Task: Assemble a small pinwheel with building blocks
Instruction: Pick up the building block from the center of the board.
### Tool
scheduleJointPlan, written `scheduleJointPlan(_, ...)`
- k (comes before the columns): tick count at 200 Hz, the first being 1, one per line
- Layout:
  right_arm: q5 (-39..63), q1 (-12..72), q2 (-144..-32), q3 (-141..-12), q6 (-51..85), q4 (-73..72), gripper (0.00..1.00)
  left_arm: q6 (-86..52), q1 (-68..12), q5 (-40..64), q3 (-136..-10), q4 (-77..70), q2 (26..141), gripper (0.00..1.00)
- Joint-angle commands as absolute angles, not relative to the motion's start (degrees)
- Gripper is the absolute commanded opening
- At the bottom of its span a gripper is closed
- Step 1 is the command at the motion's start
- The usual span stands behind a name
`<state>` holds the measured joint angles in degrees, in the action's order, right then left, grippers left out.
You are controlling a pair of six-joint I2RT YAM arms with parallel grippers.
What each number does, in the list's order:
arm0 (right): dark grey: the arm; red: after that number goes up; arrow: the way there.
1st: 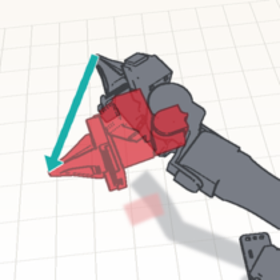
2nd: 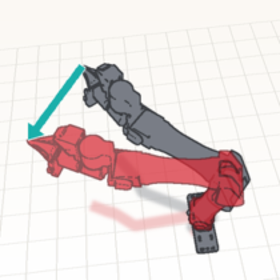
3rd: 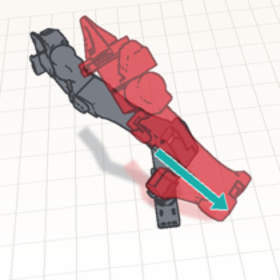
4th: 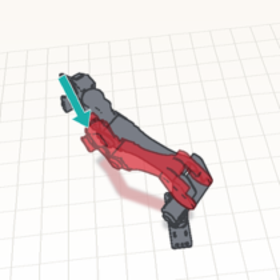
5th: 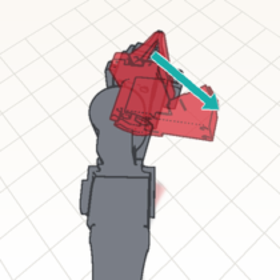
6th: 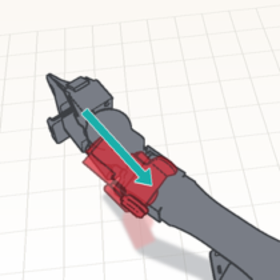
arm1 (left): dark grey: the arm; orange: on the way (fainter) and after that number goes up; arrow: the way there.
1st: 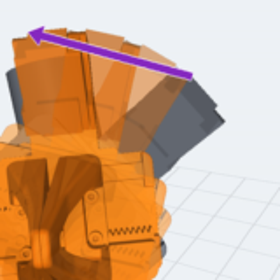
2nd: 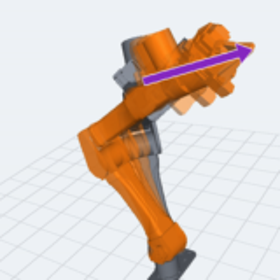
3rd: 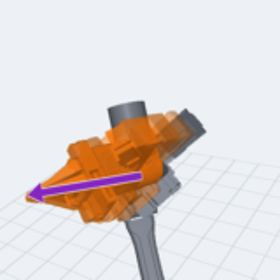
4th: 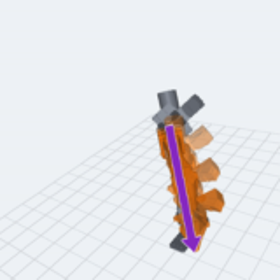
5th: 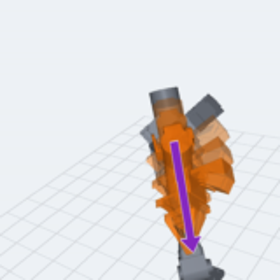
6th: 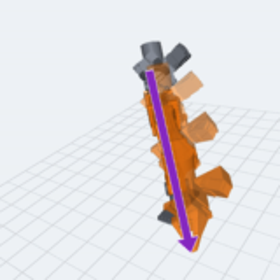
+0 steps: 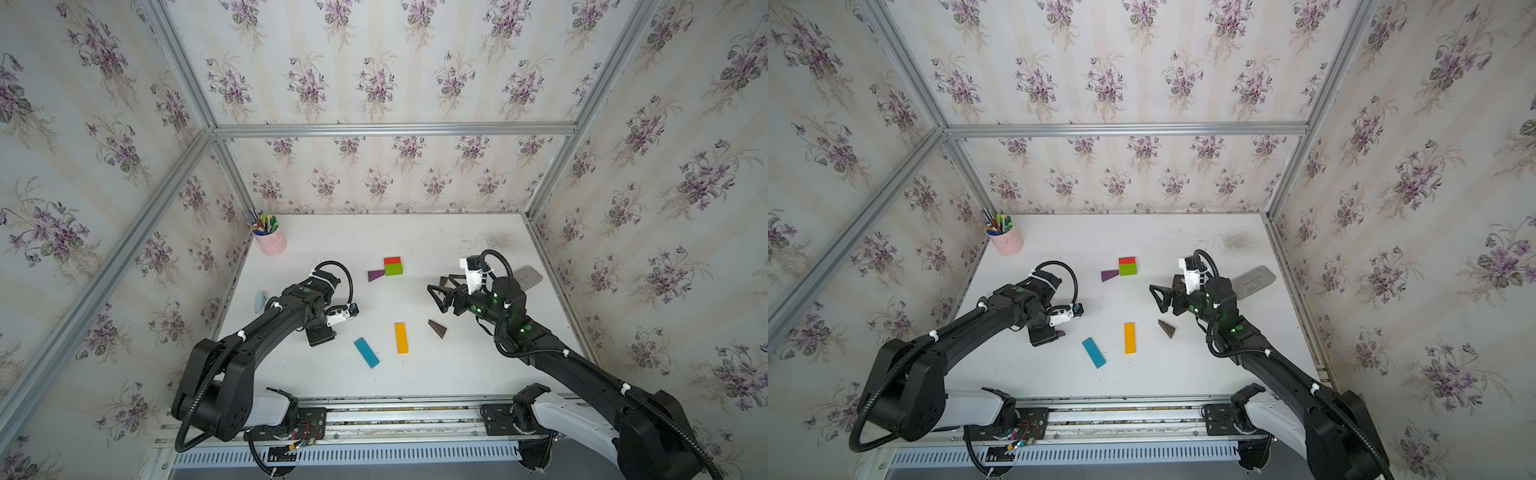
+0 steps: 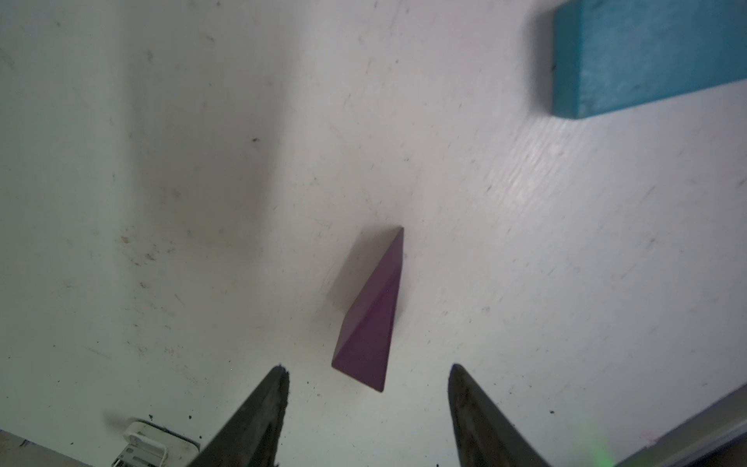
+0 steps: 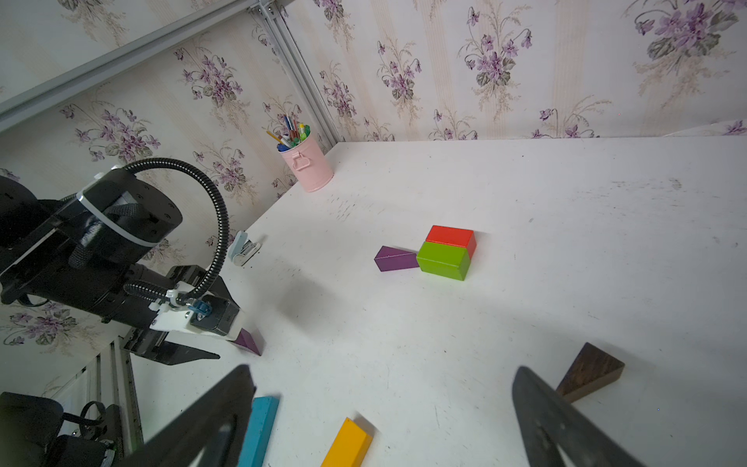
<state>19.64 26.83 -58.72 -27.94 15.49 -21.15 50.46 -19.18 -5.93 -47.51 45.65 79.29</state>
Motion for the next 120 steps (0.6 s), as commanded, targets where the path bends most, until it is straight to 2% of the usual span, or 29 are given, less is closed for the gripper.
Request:
scheduleJointPlan(1,19.34,26.88,-59.05,-27.86,16.00,-22.83,1.00,52.44,-19.08,-6.68,-47.55,46.19,79.89,0.63)
scheduleJointPlan(120,19.25,26.83,-58.45,-28.03,15.75,-22.33,1.00,50.73,-19.06,-6.61,-47.80,45.99,83.57,0.56)
